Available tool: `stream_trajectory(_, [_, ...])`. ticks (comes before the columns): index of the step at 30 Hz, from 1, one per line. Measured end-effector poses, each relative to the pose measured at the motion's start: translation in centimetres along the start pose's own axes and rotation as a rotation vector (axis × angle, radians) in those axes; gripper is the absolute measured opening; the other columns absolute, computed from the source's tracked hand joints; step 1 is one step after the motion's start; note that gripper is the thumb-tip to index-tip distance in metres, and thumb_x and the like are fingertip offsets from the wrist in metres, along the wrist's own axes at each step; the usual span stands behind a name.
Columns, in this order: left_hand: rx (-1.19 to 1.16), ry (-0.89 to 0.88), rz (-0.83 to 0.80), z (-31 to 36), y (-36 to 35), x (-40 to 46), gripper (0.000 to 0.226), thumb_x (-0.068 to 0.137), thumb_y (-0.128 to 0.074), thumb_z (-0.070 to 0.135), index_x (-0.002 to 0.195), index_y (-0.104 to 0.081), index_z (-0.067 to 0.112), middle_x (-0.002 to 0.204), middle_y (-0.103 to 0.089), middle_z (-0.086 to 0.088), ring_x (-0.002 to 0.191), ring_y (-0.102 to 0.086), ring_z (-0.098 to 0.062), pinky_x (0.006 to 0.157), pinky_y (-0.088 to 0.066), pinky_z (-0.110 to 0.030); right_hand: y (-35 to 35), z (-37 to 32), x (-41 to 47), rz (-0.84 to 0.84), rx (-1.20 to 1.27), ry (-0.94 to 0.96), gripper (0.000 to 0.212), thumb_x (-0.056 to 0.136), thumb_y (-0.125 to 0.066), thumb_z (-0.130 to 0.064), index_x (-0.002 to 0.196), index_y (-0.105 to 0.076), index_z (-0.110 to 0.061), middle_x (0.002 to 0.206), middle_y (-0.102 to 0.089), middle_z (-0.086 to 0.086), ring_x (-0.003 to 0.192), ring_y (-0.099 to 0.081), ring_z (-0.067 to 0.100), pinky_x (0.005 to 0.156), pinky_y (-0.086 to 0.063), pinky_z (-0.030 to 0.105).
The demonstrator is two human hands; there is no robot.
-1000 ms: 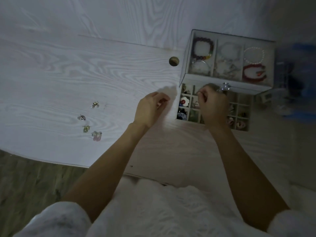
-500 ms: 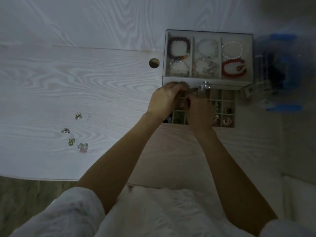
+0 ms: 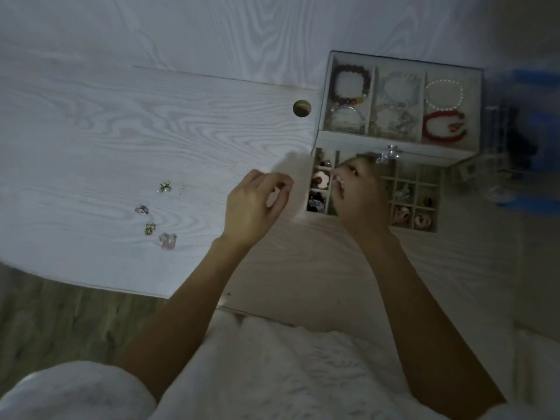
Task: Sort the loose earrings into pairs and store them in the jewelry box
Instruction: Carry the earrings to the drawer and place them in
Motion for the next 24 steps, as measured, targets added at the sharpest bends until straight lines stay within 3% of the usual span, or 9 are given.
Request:
stream_trajectory(6, [0.034,0.541,0.009,-10.2,5.6,-9.8,0.023,0.085,-0.063,0.018,0.108,-0.061,0.019,0.094,-0.068,0.005,0.084,-0.059,-0.015,0.068,-0.047,-0.029,-3.9,-9.3,-1.8,-0.186,0.127,0.263,0.021,0.091,-0.052,-0.01,0.107,-0.065,-0.007,0.109,-0.056,0.01,0.106,-0.051,0.026,0.076,-0.049,0.035])
stream_trajectory(12, [0.032,0.857,0.153,-15.7,9.3,-16.9,0.041,0.081,-0.063,0.012,0.121,-0.052,0.017,0.115,-0.057,-0.006,0.094,-0.058,-0.022,0.077,-0.05,-0.036,-11.4,-18.4,-3.9,-0.474,0.126,0.475,0.031,0.09,-0.056,-0.013,0.12,-0.058,-0.012,0.118,-0.053,0.008,0.11,-0.048,0.024,0.077,-0.052,0.037])
stream_trajectory(16, [0.018,0.882,0.145,-17.4,9.4,-18.2,0.039,0.084,-0.061,0.013,0.122,-0.054,0.015,0.117,-0.057,-0.009,0.093,-0.059,-0.025,0.078,-0.046,-0.032,-14.7,-23.9,-6.2,-0.528,0.125,0.584,0.038,0.085,-0.064,-0.021,0.12,-0.054,-0.012,0.115,-0.054,0.009,0.104,-0.052,0.025,0.069,-0.049,0.034])
stream_trajectory(20, [0.042,0.697,0.057,-17.2,8.9,-17.0,0.032,0.086,-0.062,0.012,0.118,-0.062,0.018,0.112,-0.063,-0.005,0.092,-0.062,-0.022,0.077,-0.043,-0.023,-16.0,-26.2,-6.5,-0.476,0.125,0.549,0.031,0.081,-0.067,-0.018,0.109,-0.057,-0.01,0.108,-0.055,0.01,0.1,-0.053,0.028,0.063,-0.042,0.033])
stream_trajectory(24, [0.066,0.633,-0.007,-17.9,9.1,-16.2,0.026,0.082,-0.067,0.014,0.108,-0.067,0.014,0.102,-0.063,-0.008,0.079,-0.063,-0.026,0.069,-0.05,-0.03,-15.6,-25.5,-5.7,-0.451,0.185,0.484,0.022,0.08,-0.07,-0.016,0.1,-0.063,-0.011,0.102,-0.058,0.009,0.094,-0.055,0.026,0.065,-0.047,0.035])
Point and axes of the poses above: each hand's wrist, its own x-axis towards the middle knuckle, its own y-axis out of the back of the hand, z = x × y, the point moved 9 cm from there along x, towards the middle knuckle
